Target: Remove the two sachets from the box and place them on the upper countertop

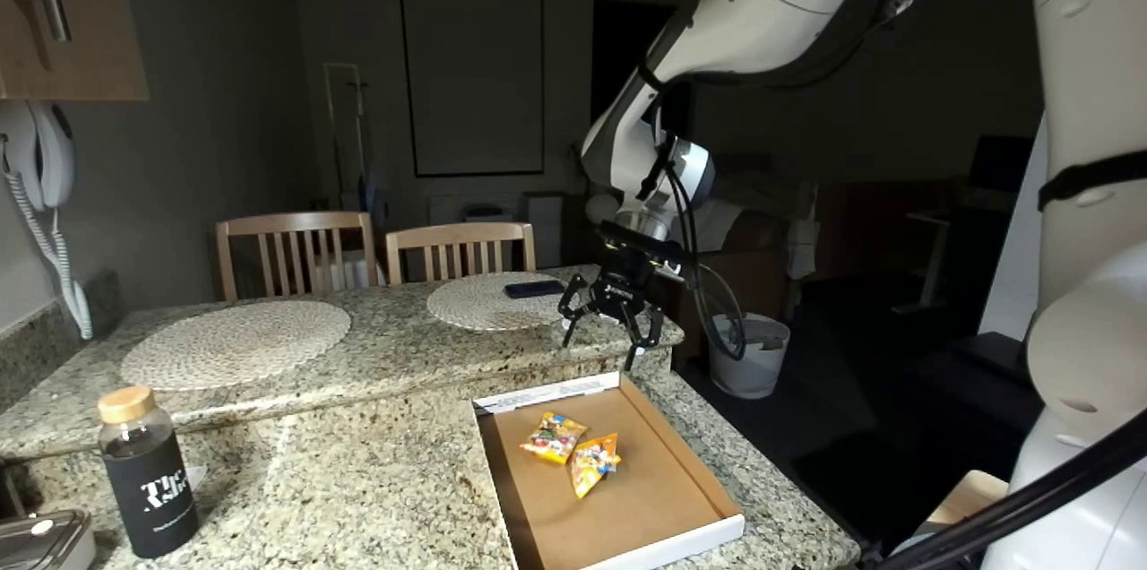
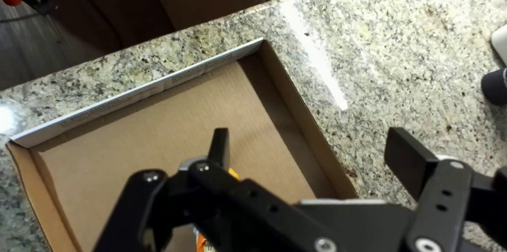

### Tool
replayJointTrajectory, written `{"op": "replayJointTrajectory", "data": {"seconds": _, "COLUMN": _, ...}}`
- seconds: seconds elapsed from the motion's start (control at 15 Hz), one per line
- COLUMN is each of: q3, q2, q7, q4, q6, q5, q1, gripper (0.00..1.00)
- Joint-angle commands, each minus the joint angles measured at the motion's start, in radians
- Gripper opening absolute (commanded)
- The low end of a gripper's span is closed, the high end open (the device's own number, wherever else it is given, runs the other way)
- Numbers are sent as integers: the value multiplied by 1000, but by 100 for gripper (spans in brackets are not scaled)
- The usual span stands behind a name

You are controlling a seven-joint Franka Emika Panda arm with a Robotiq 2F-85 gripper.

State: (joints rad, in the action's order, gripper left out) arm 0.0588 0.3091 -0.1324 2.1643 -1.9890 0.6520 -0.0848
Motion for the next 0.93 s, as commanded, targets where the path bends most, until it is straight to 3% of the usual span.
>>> {"op": "replayJointTrajectory", "data": {"seconds": 0.0, "q3": 22, "q2": 133, "q7": -118, "q4": -80, "q6": -91, "q5": -84, "q1": 26, "gripper": 100}}
{"op": "replayJointTrajectory", "data": {"seconds": 0.13, "q3": 39, "q2": 198, "q7": -199, "q4": -104, "q6": -173, "q5": -151, "q1": 42, "gripper": 100}}
{"op": "replayJointTrajectory", "data": {"seconds": 0.27, "q3": 46, "q2": 232, "q7": -269, "q4": -119, "q6": -154, "q5": -205, "q1": 44, "gripper": 100}}
{"op": "replayJointTrajectory", "data": {"seconds": 0.33, "q3": 20, "q2": 205, "q7": -201, "q4": -97, "q6": -161, "q5": -168, "q1": 18, "gripper": 100}}
{"op": "replayJointTrajectory", "data": {"seconds": 0.87, "q3": 7, "q2": 330, "q7": -224, "q4": -194, "q6": -193, "q5": -146, "q1": 9, "gripper": 100}}
